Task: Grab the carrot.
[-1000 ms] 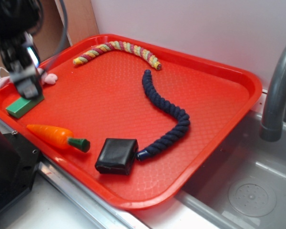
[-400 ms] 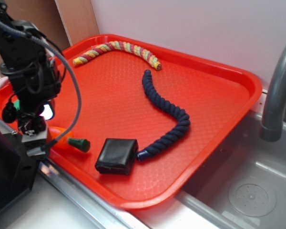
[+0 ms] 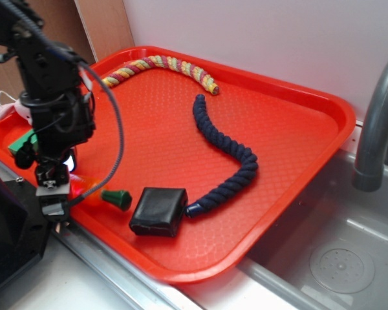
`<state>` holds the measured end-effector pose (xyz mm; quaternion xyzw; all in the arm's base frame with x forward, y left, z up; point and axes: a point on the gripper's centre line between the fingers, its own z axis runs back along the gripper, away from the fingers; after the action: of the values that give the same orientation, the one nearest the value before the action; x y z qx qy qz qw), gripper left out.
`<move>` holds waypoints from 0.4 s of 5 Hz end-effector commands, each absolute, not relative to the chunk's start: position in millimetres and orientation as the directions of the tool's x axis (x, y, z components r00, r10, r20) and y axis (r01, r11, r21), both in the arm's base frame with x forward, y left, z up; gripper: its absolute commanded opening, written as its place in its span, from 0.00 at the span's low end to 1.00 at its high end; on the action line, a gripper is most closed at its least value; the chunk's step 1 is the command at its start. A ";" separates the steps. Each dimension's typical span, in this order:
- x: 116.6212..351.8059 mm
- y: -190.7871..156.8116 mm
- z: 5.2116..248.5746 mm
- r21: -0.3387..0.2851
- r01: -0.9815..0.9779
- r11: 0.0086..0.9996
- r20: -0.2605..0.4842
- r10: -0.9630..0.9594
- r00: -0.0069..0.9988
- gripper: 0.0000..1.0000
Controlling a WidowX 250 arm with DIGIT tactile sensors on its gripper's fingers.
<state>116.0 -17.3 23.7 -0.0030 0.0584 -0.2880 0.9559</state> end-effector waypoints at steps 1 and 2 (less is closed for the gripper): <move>140.7 -11.3 24.5 -0.036 0.550 0.834 -0.055 -0.551 0.833 1.00; 141.4 -11.9 27.4 -0.026 0.549 0.836 -0.049 -0.549 0.834 1.00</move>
<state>136.9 -12.0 23.0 -0.0078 0.0391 -0.2812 0.9588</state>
